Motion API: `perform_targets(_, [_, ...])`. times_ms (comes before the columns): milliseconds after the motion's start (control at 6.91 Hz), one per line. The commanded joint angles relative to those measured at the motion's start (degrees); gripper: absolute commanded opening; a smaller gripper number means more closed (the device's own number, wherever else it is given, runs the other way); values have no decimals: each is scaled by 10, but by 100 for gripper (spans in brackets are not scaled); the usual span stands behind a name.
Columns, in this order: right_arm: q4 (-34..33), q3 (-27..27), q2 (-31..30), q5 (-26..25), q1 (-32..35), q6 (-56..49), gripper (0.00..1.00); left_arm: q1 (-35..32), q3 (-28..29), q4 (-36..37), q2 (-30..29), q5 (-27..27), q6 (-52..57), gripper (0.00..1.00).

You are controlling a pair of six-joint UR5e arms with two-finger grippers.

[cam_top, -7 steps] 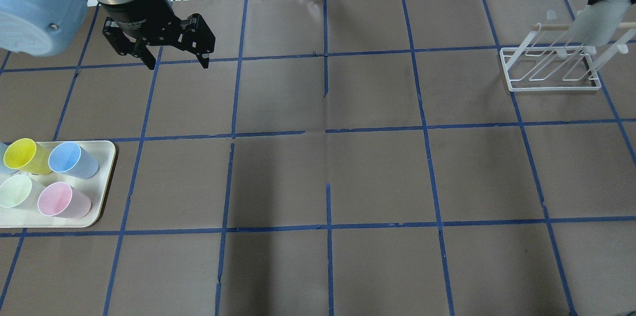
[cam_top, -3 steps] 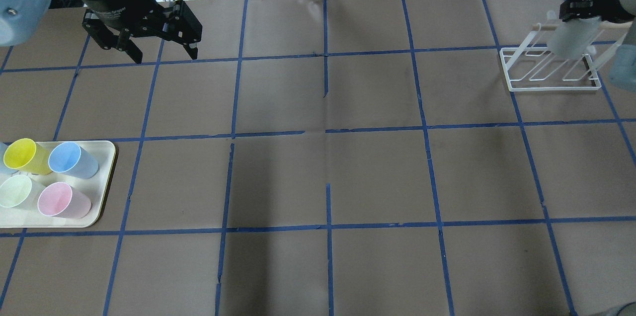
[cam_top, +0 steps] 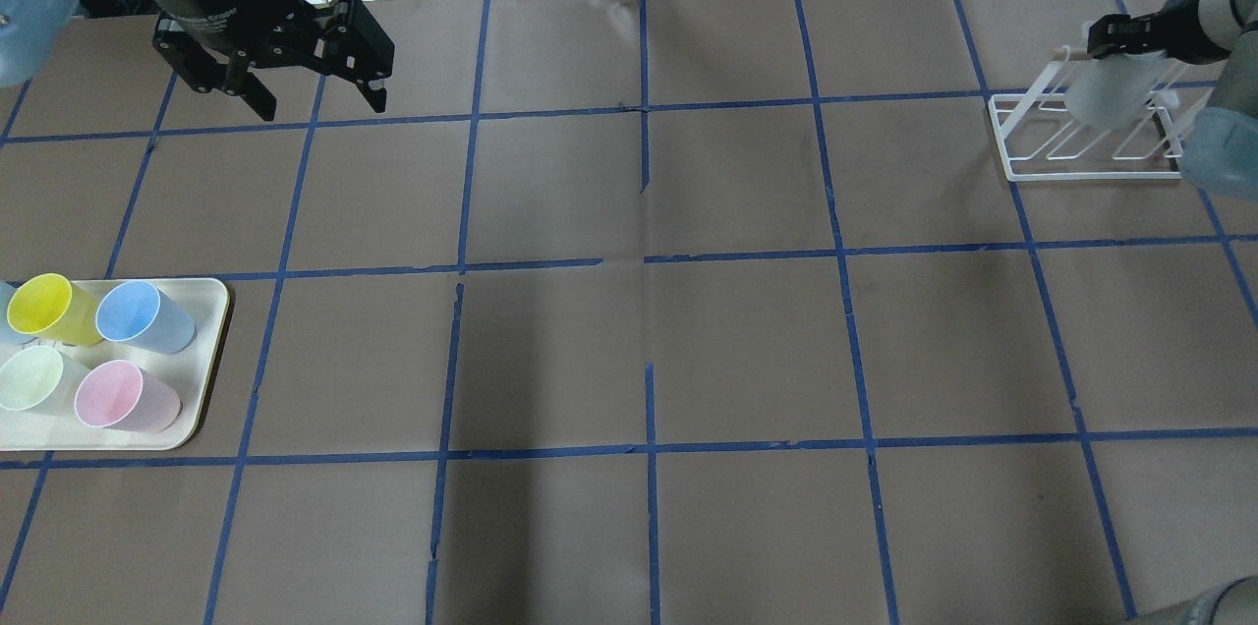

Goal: Transfer IKEA cup to right arm and place on rack

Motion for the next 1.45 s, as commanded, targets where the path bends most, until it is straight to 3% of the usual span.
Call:
perform_targets(0, [-37,2,4,1,0,0,94,0,2,-5,7,-6,2,100])
perform_targets(145, [-31,2,5,1,1,1,100,3,1,-1,2,-34,2,100])
perform_targets(434, [-28,2,2,1,0,0,100,1,-1,-2,8,-37,2,100])
perform_targets(579, [22,-5,-9,0,0,2,100,1,1,-3,8,-36,2,100])
perform_targets(724, [80,-5,-40,-5,0,4,100,1,3,-6,8,-2,2,100])
perform_targets(1303, [361,-18,-198,-30,0,4,100,2,0,-10,18,6,2,100])
